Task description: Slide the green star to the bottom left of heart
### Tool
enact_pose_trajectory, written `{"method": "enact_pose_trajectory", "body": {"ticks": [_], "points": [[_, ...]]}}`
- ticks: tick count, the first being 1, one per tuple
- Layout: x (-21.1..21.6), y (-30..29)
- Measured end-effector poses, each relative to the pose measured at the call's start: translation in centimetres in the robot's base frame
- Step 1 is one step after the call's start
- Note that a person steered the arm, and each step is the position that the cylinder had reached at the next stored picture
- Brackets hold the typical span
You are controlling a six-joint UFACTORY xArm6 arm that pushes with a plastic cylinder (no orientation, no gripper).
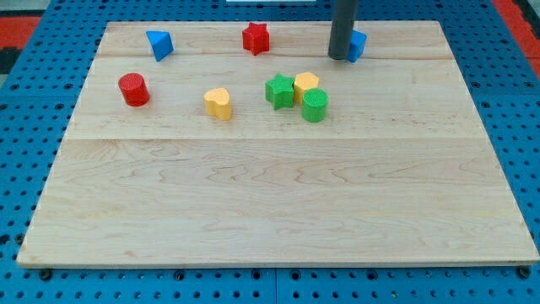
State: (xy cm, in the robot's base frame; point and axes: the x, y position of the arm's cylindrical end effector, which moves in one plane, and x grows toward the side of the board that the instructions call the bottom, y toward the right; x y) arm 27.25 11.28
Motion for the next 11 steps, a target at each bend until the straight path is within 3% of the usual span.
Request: {"method": "enact_pose_trajectory", "body": {"ticks": [2, 5, 8, 10, 11], "points": [[-0.1, 2.7], [0.8, 0.0], [6.4, -10.1], [17.6, -13.3], [19.1, -16.5]]}}
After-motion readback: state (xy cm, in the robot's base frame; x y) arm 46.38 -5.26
